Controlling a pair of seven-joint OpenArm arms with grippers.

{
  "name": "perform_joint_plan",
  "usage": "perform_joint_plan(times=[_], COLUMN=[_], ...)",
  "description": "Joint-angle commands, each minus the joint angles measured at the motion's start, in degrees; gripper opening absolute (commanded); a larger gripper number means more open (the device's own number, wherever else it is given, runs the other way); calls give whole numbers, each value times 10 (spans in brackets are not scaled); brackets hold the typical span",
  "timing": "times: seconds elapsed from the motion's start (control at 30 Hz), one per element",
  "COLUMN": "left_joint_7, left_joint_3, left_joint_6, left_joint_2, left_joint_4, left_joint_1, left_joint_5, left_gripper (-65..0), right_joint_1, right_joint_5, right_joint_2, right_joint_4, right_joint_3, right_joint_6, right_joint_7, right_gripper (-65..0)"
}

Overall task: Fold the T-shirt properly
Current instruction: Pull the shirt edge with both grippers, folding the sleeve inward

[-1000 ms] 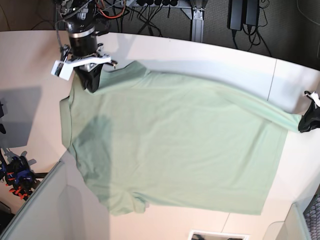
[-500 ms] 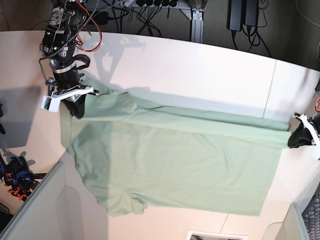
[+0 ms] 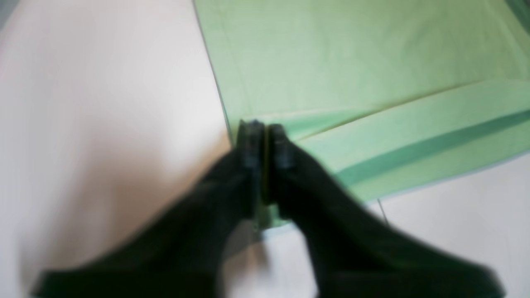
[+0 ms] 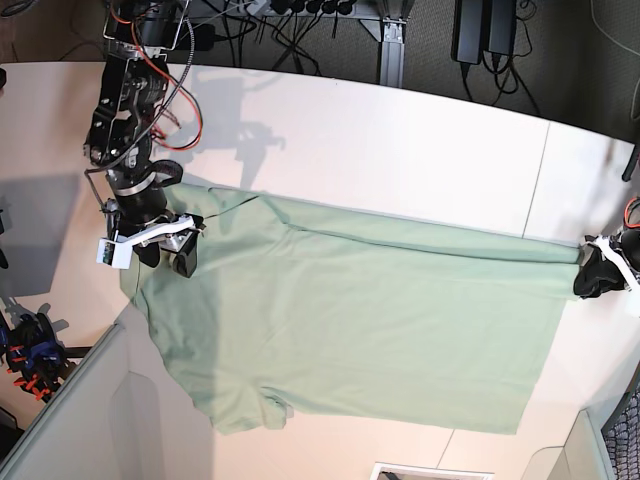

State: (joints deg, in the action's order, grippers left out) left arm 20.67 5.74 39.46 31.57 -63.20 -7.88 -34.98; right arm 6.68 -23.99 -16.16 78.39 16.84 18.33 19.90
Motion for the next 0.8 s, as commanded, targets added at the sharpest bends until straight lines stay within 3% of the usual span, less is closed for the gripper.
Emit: perform_joint_plan(times=[0.0,0.07,0.33,0.37,0.4,0.47,0.5,0.63,0.77], left_joint_7=[-16,-16,5,6,6,5,5,5,6], left_joint_3=[5,5,15,15,15,13,10,-14,-38], left_joint_6=[5,5,5,5,5,5,5,-19,-20], left_joint_2=[9,8,9,8,8,6,5,-7,-18], left_joint_4=[-2,3,-15,-20,-26,-32,-32,-32,-32], left_joint_1=[-15,-15,-15,-15,-15,-15,-15,-19,-19], left_joint_5=[-9,-12,-50,-51,-51,-51,-51,-46,-7], left_gripper=[-439,-395,-396,-396,-397,-416,-445,-534,-540], right_joint_1=[9,9,2,-1,-6,-14,-16,-13,-15], right_joint_5=[-5,-4,-21,-21,-17,-15,-15,2,22], right_joint_2=[-8,-8,-8,-8,-8,-4,-1,13,19], right_joint_4=[9,9,15,15,15,15,14,14,14], right_joint_3=[2,3,57,59,60,60,60,59,59], right_joint_6=[1,1,1,1,1,1,1,1,1], right_joint_7=[-13,-13,0,1,0,-1,-1,-4,-3], right_gripper=[-204,-205,-212,-246,-329,-595,-650,-650,-650])
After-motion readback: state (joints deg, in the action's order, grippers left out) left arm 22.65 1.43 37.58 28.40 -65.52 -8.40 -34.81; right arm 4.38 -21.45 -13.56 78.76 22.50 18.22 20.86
